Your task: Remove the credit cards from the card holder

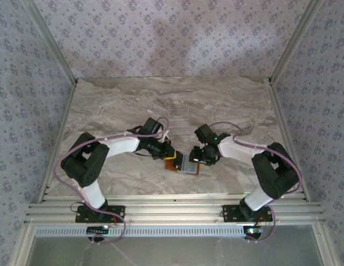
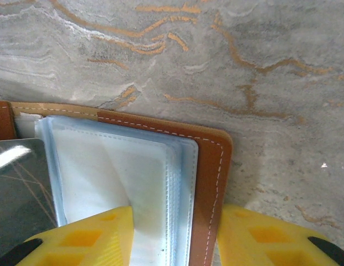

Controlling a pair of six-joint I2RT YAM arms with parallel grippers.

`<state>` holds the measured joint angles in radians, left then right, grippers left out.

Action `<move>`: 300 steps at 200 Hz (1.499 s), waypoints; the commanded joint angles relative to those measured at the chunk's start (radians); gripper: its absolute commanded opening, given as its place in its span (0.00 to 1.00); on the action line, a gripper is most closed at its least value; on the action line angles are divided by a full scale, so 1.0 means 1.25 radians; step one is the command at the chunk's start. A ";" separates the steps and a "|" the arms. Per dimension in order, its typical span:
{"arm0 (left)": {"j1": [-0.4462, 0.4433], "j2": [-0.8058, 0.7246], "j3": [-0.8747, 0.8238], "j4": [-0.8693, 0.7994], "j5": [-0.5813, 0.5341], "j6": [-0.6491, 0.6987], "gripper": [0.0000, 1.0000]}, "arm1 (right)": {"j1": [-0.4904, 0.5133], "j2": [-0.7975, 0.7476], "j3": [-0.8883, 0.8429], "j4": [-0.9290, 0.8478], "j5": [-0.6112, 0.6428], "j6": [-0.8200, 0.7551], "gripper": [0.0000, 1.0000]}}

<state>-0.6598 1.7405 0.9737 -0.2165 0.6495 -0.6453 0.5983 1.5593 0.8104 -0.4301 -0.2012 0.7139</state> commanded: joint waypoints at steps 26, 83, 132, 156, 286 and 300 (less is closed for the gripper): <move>0.007 -0.049 0.172 -0.275 -0.077 0.238 0.00 | 0.000 -0.063 0.013 -0.046 0.025 -0.023 0.45; 0.006 -0.051 0.373 -0.508 -0.190 0.517 0.00 | -0.059 -0.158 0.031 -0.128 0.018 -0.062 0.46; -0.011 -0.050 0.454 -0.567 -0.298 0.911 0.00 | -0.130 -0.228 0.030 -0.178 -0.004 -0.121 0.46; -0.015 0.004 0.539 -0.616 -0.362 1.067 0.00 | -0.148 -0.245 0.032 -0.193 -0.013 -0.134 0.46; -0.012 0.517 1.296 -1.018 -0.403 1.354 0.00 | -0.160 -0.240 -0.009 -0.162 -0.002 -0.113 0.46; -0.013 0.529 1.296 -0.999 -0.404 1.351 0.00 | -0.160 -0.235 -0.012 -0.160 -0.002 -0.113 0.46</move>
<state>-0.6762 2.3814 2.5511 -1.4033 0.1184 0.9955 0.4053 1.2583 0.8093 -0.6376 -0.2058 0.5640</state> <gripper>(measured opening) 0.059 0.458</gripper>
